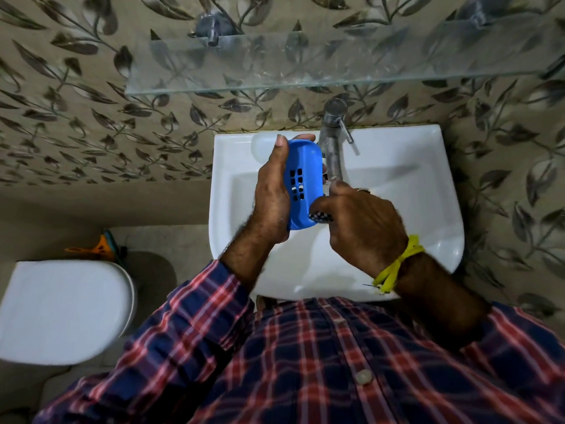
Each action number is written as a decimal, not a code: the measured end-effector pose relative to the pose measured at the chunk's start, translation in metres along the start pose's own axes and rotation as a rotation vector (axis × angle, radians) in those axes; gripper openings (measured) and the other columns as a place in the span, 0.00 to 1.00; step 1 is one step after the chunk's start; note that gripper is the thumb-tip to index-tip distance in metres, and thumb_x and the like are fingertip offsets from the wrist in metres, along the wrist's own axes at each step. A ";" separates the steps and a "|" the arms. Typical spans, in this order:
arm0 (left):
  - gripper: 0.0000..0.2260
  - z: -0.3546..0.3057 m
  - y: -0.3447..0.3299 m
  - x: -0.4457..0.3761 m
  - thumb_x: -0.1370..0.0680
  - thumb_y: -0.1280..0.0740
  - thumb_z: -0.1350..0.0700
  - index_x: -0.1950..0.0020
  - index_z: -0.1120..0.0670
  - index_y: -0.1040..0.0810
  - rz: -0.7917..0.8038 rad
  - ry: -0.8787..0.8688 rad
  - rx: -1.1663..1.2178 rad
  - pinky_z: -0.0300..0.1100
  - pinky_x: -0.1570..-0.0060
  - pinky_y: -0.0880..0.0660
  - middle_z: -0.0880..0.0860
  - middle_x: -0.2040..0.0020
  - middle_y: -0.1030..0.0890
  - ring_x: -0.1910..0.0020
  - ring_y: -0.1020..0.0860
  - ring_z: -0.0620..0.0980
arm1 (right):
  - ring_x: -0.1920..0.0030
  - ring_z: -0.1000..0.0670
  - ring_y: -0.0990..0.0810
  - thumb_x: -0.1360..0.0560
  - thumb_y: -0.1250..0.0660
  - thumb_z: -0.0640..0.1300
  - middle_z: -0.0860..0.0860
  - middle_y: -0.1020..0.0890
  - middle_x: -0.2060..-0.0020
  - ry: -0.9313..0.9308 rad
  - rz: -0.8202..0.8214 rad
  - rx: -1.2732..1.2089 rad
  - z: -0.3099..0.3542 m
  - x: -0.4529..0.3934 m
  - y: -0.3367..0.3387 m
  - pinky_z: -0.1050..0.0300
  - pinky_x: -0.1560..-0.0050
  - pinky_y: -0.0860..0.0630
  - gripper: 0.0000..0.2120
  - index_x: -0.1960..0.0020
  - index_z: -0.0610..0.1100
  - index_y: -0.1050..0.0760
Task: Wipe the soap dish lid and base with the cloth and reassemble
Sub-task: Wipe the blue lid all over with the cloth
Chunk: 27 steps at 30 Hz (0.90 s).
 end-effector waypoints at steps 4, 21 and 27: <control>0.26 0.010 -0.003 0.004 0.22 0.43 0.35 0.38 0.51 0.18 0.072 0.023 -0.009 0.60 0.43 0.27 0.62 0.50 0.19 0.51 0.22 0.60 | 0.47 0.47 0.20 0.24 0.34 0.38 0.54 0.21 0.46 0.049 0.195 -0.187 -0.003 -0.001 -0.011 0.59 0.51 0.29 0.17 0.42 0.56 0.20; 0.21 -0.032 -0.020 0.016 0.18 0.45 0.43 0.36 0.54 0.21 0.139 -0.336 -0.414 0.52 0.50 0.22 0.53 0.49 0.18 0.52 0.20 0.54 | 0.53 0.42 0.25 0.29 0.36 0.30 0.53 0.19 0.50 0.145 -0.182 -0.058 0.019 0.017 -0.006 0.46 0.61 0.24 0.17 0.49 0.49 0.19; 0.22 -0.028 -0.024 0.018 0.18 0.45 0.44 0.34 0.57 0.23 0.210 -0.368 -0.496 0.52 0.45 0.22 0.49 0.45 0.19 0.48 0.20 0.51 | 0.53 0.38 0.23 0.28 0.37 0.34 0.48 0.20 0.51 0.225 -0.131 0.090 0.015 0.015 0.007 0.48 0.64 0.24 0.17 0.50 0.51 0.17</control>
Point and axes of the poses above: each hand's wrist, its own x-axis away from the middle knuckle, its own y-axis out of the back of the hand, z = x × y, the point moved 8 cm from there along -x, towards the middle knuckle
